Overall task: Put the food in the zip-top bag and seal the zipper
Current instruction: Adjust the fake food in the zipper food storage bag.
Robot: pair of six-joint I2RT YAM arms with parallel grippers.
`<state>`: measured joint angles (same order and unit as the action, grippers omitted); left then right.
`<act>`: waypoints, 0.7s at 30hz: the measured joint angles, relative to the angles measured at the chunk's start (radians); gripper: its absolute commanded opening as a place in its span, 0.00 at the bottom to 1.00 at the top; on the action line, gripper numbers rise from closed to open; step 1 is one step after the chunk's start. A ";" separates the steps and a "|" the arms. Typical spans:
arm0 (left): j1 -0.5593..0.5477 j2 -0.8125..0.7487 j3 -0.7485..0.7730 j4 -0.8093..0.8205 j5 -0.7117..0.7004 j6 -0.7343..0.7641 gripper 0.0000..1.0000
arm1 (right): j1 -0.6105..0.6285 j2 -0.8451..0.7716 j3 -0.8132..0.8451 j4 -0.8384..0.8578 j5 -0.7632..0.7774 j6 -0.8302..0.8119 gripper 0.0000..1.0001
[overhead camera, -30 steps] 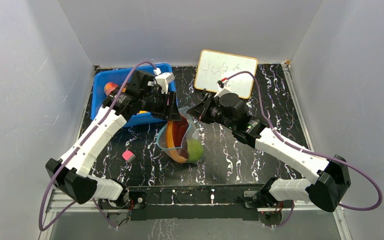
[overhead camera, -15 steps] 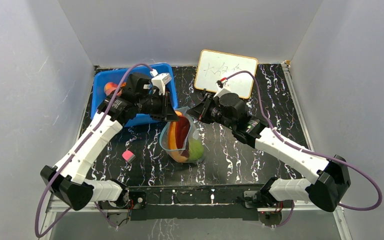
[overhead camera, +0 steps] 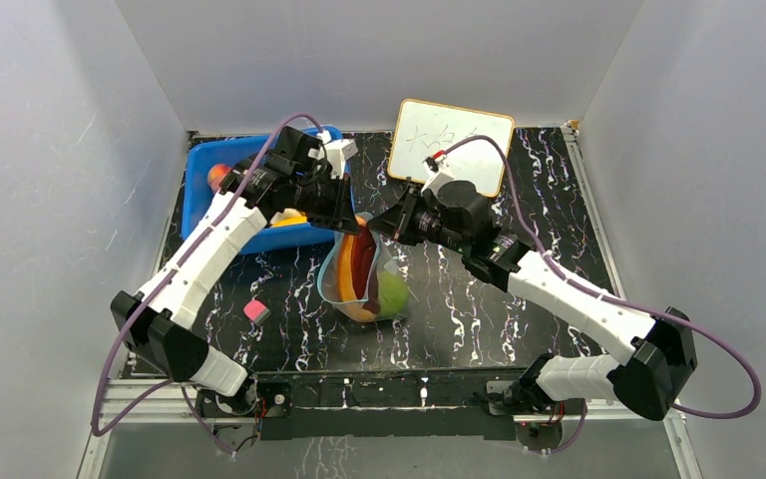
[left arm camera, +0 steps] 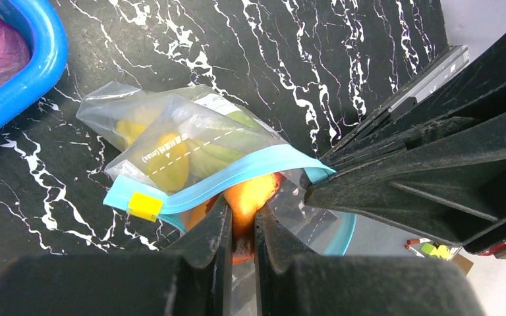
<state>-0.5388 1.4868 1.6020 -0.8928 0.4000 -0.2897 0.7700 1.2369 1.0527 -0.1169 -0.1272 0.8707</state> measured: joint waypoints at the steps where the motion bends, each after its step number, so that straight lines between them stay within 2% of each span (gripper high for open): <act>1: 0.000 0.002 0.000 -0.002 0.000 0.002 0.05 | 0.000 0.003 0.000 0.005 -0.003 0.000 0.00; 4: 0.000 0.000 -0.029 0.030 0.010 -0.003 0.28 | 0.000 0.012 0.000 0.012 -0.002 0.001 0.00; 5: 0.000 -0.004 -0.050 0.050 0.013 -0.008 0.39 | 0.000 0.015 0.000 0.011 0.000 0.001 0.00; 7: 0.000 -0.011 -0.087 0.076 0.011 -0.017 0.48 | 0.000 0.018 0.000 0.007 0.010 0.001 0.00; 13: 0.000 -0.027 -0.092 0.066 -0.043 -0.021 0.57 | 0.000 0.015 -0.012 0.011 0.095 0.001 0.00; 21: 0.000 -0.144 -0.064 0.013 -0.188 -0.025 0.54 | 0.000 0.006 -0.030 0.008 0.151 -0.001 0.00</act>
<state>-0.5388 1.3430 1.5379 -0.8795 0.2115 -0.3145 0.7704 1.2434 1.0225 -0.1089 0.0242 0.8696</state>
